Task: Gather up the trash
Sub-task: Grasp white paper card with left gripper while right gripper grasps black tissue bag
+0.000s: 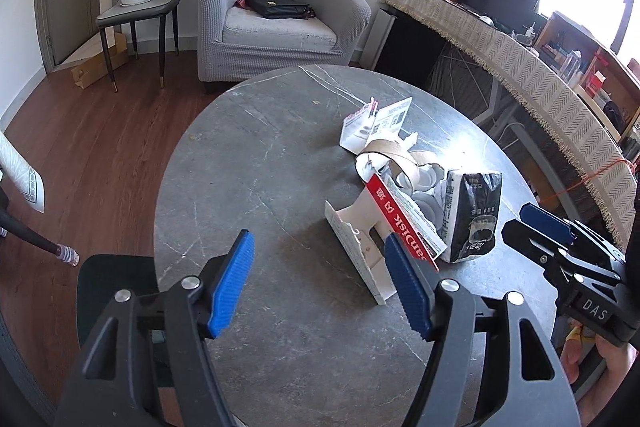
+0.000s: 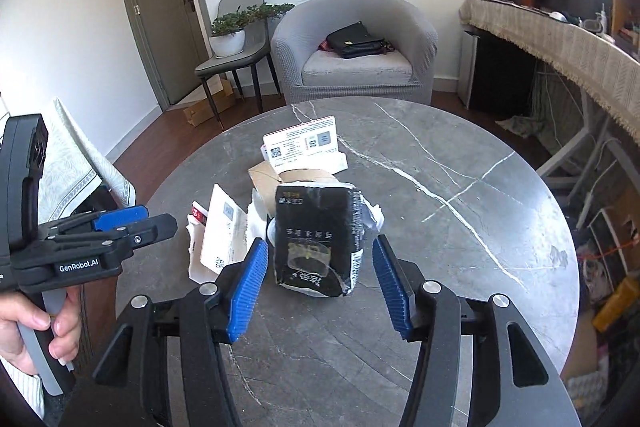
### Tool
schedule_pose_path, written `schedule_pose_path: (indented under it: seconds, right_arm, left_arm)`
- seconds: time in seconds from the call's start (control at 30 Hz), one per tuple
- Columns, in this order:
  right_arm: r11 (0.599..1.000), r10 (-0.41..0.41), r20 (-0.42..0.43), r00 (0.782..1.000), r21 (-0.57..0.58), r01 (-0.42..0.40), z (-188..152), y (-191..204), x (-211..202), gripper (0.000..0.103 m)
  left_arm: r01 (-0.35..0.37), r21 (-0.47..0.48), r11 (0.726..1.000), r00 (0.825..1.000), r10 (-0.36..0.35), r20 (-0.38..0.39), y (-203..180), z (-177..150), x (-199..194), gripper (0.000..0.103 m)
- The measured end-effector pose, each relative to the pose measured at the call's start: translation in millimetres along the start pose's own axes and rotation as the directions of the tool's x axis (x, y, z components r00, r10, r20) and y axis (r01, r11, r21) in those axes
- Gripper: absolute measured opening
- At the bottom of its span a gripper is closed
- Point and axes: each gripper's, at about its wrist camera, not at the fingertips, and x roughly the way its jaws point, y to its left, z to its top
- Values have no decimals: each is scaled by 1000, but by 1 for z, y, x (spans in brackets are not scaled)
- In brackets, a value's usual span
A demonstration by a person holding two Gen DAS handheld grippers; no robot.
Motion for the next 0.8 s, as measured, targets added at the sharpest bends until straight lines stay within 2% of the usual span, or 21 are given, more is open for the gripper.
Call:
schedule_pose_path:
  seconds: [0.17, 0.33, 0.4, 0.53, 0.6, 0.7, 0.8]
  right_arm:
    - [998, 18, -6, 1000, 53, -17, -5, -15, 2, 56]
    - [997, 37, -7, 999, 62, -37, -4, -20, 4, 57]
    - [996, 59, -7, 998, 73, -58, -4, -22, 6, 57]
    - [993, 90, -13, 996, 79, -88, -5, -22, 10, 67]
    - [995, 85, -22, 996, 62, -84, -6, -18, 12, 68]
    - [997, 72, -28, 997, 37, -71, -6, -13, 14, 70]
    - [997, 70, -28, 997, 34, -69, -6, -9, 15, 71]
  left_arm:
    - [-23, -1, 1000, 999, 23, -35, -13, 0, 19, 70]
    - [-14, -47, 999, 999, 12, -41, -15, 4, 30, 63]
    - [-17, -70, 997, 999, 14, -50, -14, 7, 35, 55]
    - [-13, -123, 992, 998, 6, -57, -8, 11, 43, 47]
    - [-17, -128, 992, 998, 10, -59, -7, 13, 44, 31]
    - [-19, -128, 992, 998, 11, -65, -6, 13, 45, 18]
    - [-26, -110, 994, 998, 20, -61, -8, 13, 43, 11]
